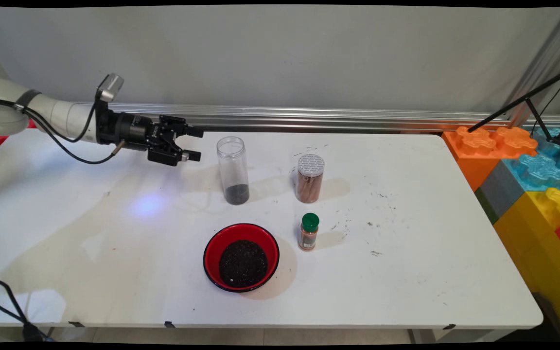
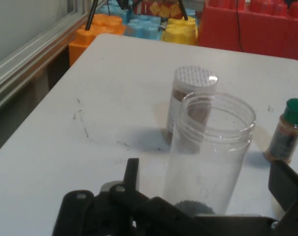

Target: Pick up the black seasoning powder from the table

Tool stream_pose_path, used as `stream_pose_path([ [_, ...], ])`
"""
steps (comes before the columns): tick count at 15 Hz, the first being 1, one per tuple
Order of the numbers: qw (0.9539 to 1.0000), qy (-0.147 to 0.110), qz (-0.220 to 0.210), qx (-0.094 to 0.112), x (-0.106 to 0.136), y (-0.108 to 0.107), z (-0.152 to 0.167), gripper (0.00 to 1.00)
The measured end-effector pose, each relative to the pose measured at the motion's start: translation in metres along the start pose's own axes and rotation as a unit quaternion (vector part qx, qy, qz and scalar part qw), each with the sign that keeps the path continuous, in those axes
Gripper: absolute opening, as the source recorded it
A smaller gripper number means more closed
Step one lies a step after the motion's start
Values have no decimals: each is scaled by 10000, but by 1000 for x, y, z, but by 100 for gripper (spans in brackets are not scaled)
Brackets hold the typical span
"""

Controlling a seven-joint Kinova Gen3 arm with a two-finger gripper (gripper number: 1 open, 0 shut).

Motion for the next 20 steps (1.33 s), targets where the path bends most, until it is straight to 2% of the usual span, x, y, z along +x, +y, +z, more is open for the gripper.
stream_pose_path([
  [8, 9998, 199, -1, -52, -8, 5, 26, 100],
  [20, 9994, 321, 122, -89, -20, 7, 55, 100],
])
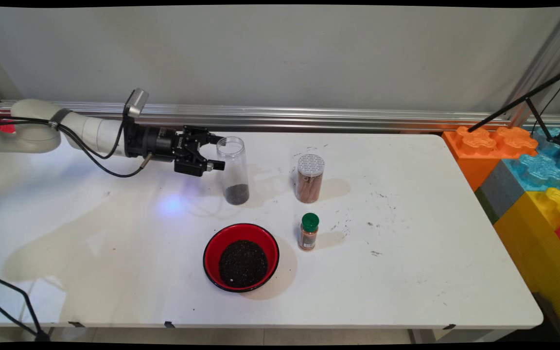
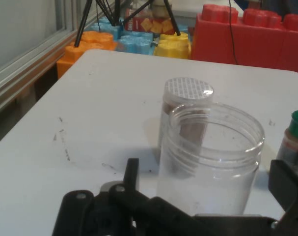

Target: Pick up the black seasoning powder from the table

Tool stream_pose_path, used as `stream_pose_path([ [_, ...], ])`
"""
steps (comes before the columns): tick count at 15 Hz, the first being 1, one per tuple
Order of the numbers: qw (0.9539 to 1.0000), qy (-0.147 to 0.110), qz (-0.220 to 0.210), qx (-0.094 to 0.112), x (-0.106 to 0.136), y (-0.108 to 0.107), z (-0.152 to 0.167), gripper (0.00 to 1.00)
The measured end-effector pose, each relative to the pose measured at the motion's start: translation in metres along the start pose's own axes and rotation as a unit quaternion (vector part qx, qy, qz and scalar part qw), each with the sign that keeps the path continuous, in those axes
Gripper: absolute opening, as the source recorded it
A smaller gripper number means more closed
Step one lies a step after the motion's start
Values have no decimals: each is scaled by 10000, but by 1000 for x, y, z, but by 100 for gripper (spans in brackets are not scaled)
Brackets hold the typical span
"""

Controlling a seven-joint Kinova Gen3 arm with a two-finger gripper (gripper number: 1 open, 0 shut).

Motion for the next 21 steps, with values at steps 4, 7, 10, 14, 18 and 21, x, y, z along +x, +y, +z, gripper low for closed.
stream_pose_path([
  [4, 10000, 13, 48, -10, -3, 0, 6, 100],
  [7, 10000, 27, 86, -15, -4, -1, 11, 100],
  [10, 9999, 57, 135, -17, -6, -2, 19, 100],
  [14, 9998, 78, 165, -17, -8, -3, 26, 100],
  [18, 9997, 105, 204, -27, -9, -3, 32, 100],
  [21, 9996, 115, 251, -43, -10, -4, 35, 100],
])
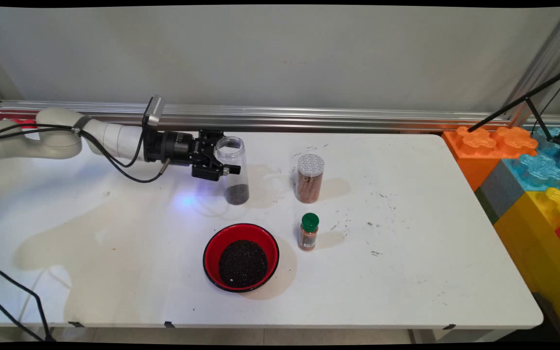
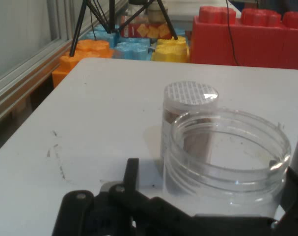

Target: Pick up the black seasoning powder from the table, then pour the black seasoning powder in the red bowl

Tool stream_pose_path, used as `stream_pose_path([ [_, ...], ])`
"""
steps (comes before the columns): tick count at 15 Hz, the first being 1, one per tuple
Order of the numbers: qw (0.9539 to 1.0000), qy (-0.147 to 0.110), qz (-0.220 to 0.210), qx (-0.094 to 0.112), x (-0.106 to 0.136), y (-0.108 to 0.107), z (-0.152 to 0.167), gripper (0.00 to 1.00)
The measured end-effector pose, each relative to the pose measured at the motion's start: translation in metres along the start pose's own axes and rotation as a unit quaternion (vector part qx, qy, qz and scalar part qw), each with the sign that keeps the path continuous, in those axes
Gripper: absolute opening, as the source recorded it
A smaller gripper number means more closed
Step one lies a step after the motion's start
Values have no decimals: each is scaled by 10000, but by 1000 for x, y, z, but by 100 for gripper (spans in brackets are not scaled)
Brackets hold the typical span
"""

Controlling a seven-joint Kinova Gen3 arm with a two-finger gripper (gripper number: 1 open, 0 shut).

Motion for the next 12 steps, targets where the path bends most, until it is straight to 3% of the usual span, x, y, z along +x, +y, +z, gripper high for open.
stream_pose_path([
  [5, 9999, -1, 92, -46, -1, 0, 4, 100],
  [6, 9999, -3, 105, -54, -1, 0, 5, 0],
  [12, 9997, -28, 211, -122, 0, -2, 6, 0],
])
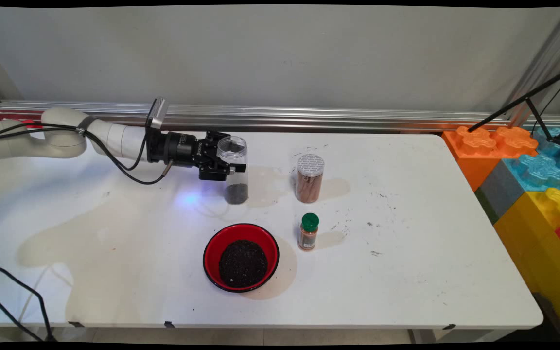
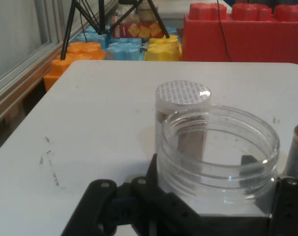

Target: Pour the black seasoning powder in the red bowl

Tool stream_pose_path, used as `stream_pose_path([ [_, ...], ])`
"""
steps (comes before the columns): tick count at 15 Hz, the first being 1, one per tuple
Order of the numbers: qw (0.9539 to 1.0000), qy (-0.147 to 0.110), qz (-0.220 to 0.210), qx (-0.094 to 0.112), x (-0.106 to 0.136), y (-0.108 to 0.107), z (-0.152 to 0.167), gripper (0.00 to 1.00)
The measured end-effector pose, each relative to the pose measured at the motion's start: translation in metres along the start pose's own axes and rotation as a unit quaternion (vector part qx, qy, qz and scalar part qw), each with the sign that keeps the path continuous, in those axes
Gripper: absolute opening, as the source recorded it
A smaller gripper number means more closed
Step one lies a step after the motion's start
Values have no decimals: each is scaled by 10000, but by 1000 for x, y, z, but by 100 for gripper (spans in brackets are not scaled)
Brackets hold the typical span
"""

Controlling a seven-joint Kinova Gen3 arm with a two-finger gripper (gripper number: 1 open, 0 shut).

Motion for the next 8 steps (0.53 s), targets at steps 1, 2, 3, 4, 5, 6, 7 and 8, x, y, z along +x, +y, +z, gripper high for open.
stream_pose_path([
  [1, 10000, -6, 17, -11, 1, 0, 0, 0],
  [2, 10000, -8, 35, -18, 2, -1, 0, 0],
  [3, 10000, -2, 51, -29, 4, -1, -1, 0],
  [4, 10000, 13, 73, -45, 7, -1, -1, 0],
  [5, 9999, 29, 89, -59, 11, -1, 0, 0],
  [6, 9999, 52, 106, -75, 14, -1, 0, 0],
  [7, 9999, 75, 120, -89, 18, -2, 1, 0],
  [8, 9998, 100, 138, -111, 22, -2, 1, 0],
])
